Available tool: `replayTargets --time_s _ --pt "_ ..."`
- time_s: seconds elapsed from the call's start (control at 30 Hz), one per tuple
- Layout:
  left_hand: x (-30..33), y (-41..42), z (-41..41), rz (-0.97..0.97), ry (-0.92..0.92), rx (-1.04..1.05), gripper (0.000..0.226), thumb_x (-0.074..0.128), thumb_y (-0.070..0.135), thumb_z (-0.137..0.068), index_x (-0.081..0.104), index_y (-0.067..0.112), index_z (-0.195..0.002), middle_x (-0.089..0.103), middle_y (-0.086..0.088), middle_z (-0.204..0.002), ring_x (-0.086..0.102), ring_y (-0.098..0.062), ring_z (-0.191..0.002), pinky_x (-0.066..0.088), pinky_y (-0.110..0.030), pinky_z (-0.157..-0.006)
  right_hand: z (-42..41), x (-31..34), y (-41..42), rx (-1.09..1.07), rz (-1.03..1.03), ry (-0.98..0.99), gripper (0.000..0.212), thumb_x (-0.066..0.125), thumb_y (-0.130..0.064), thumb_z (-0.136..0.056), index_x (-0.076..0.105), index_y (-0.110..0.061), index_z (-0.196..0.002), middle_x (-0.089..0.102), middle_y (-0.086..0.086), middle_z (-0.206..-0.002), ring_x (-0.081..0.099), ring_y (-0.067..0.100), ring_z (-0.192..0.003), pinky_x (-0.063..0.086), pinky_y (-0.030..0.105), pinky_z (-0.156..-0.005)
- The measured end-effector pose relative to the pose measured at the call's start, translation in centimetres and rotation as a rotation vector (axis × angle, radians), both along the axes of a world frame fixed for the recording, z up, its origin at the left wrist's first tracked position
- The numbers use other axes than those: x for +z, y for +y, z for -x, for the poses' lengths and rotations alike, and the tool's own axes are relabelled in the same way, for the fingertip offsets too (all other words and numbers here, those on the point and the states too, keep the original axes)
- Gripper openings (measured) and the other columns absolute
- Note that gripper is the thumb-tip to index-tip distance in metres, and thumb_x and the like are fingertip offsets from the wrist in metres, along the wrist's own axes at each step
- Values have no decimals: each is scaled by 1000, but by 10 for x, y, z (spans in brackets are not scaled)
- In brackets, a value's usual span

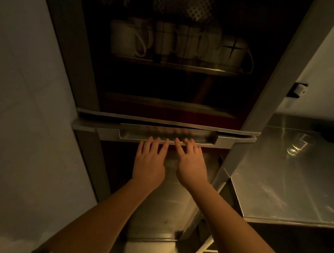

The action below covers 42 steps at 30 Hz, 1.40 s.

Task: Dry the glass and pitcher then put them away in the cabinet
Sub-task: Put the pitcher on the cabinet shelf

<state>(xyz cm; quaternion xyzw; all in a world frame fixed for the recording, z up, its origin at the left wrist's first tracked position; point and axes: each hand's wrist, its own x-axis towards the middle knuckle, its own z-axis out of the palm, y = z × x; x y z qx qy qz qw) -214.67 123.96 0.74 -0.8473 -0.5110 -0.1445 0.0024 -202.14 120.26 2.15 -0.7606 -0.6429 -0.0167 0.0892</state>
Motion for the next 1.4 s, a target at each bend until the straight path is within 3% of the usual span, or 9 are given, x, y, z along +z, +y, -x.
replayTargets --time_s 0.4,0.7,1.03,1.2,1.4 --pt "-9 17 -4 17 -38 -4 84 56 22 -91 -1 31 -152 2 -3 -162 -8 -24 -148 2 -50 -120 5 -8 15 -45 -63 10 73 48 -18 -95 3 -24 -153 6 9 -161 -3 27 -148 -1 46 -120" --pt "-1 18 -2 91 -34 -33 88 58 27 -89 -2 30 -153 -3 -2 -162 -12 -23 -147 2 -55 -118 4 -7 20 -46 -22 2 80 53 -20 -92 1 -24 -152 4 8 -161 -5 26 -148 5 49 -120" --pt "-1 24 10 136 -121 -96 74 49 42 -94 5 32 -153 1 2 -162 -8 -19 -148 4 -54 -119 1 7 15 -19 66 84 77 51 -21 -93 3 -27 -153 -1 6 -161 -10 25 -147 4 52 -119" --pt "-8 2 9 185 -235 -130 67 46 43 -96 12 33 -152 5 4 -162 -3 -17 -148 4 -48 -120 -1 0 -10 -25 -12 76 73 50 -18 -94 6 -33 -151 -8 0 -161 -17 24 -146 2 53 -119" --pt "-25 -38 -10 243 -337 -181 58 40 48 -97 23 33 -150 20 5 -159 9 -13 -147 11 -43 -119 -18 -17 -67 -216 -149 176 61 50 -32 -95 22 -34 -149 7 -2 -161 -7 22 -148 5 49 -120"
